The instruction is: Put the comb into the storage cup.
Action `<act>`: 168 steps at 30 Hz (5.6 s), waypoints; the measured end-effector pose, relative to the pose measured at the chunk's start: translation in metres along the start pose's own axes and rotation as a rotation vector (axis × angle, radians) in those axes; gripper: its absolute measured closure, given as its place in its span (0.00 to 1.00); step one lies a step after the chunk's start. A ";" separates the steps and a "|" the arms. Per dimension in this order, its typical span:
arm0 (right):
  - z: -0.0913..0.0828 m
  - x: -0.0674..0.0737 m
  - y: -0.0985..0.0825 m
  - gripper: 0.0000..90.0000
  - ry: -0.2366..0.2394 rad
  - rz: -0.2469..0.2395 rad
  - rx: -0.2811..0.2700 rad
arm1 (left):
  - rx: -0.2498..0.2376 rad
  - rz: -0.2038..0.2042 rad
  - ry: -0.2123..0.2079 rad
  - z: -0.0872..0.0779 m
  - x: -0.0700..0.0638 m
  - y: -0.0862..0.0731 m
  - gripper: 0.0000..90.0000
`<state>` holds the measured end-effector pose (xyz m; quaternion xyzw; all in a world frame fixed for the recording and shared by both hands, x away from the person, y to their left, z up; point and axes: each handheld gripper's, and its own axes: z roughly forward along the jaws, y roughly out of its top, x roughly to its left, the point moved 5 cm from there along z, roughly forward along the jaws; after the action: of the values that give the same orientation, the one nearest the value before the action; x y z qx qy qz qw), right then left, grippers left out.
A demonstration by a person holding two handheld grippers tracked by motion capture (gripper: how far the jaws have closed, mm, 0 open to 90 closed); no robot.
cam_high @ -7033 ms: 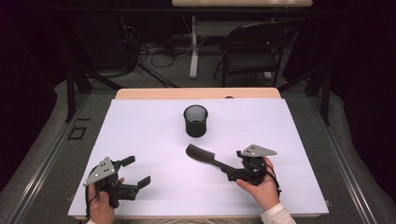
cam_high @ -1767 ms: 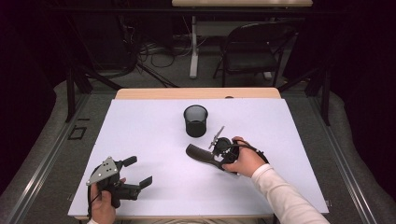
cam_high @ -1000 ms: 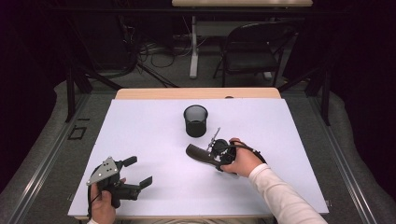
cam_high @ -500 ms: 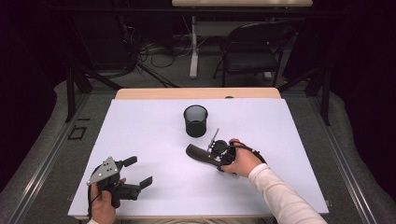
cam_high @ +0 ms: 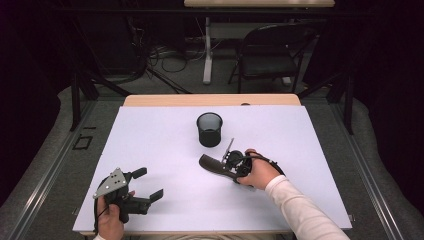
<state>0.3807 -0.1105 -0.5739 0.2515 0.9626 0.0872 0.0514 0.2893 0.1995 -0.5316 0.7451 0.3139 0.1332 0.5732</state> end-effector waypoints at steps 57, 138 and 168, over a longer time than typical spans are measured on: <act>-0.002 0.000 0.000 0.81 0.008 0.009 -0.035 | 0.002 -0.003 -0.003 0.000 0.000 0.000 0.02; -0.037 0.029 -0.006 0.81 -0.077 0.096 -0.502 | 0.089 -0.029 -0.008 0.014 -0.004 -0.005 0.07; -0.033 0.039 -0.013 0.81 -0.126 0.149 -0.679 | 0.102 -0.106 0.047 0.019 0.004 -0.006 0.15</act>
<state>0.3359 -0.1072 -0.5459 0.2942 0.8526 0.3903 0.1848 0.3015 0.1884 -0.5436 0.7524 0.3727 0.1039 0.5331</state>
